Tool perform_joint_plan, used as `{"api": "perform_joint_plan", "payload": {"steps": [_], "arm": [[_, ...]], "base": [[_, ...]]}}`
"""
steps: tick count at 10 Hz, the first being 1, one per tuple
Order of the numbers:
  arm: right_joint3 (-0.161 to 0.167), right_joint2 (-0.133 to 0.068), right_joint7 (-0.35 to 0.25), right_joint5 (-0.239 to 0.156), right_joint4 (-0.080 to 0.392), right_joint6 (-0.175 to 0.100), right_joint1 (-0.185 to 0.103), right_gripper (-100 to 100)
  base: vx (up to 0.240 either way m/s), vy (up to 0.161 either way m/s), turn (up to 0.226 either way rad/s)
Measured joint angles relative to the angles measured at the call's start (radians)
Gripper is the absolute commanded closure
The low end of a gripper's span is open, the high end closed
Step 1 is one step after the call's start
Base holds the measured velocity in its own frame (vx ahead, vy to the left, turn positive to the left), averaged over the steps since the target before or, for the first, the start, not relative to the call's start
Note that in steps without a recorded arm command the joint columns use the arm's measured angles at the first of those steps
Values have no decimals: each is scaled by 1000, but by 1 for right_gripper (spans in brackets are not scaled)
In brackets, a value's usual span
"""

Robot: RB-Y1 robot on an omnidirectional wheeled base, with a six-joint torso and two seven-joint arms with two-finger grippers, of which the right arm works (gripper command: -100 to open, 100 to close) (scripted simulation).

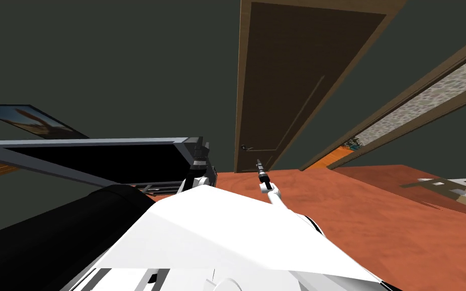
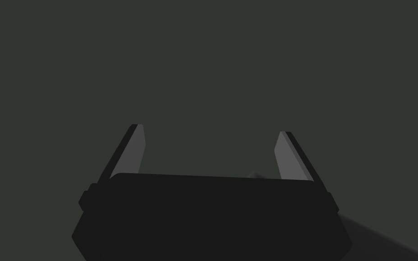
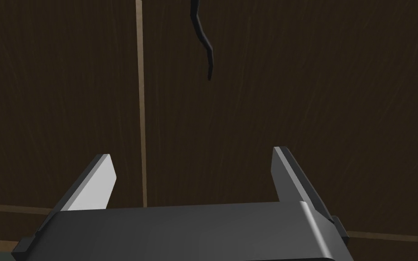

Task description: Pull the door open

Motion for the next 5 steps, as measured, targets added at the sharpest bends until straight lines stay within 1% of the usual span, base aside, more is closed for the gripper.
{"api": "perform_joint_plan", "payload": {"steps": [1, 2, 4, 5], "arm": [[0, 4, -1, 0, -7, 2, 3, -100], [-2, 9, -1, -1, -1, -1, 0, -100], [-3, 17, -2, -2, -4, -3, 1, -100], [-5, 21, -3, -2, 0, -4, -1, -100]], "base": [[235, 18, 56], [232, 28, 52], [201, 81, 58], [167, 55, 55]]}}
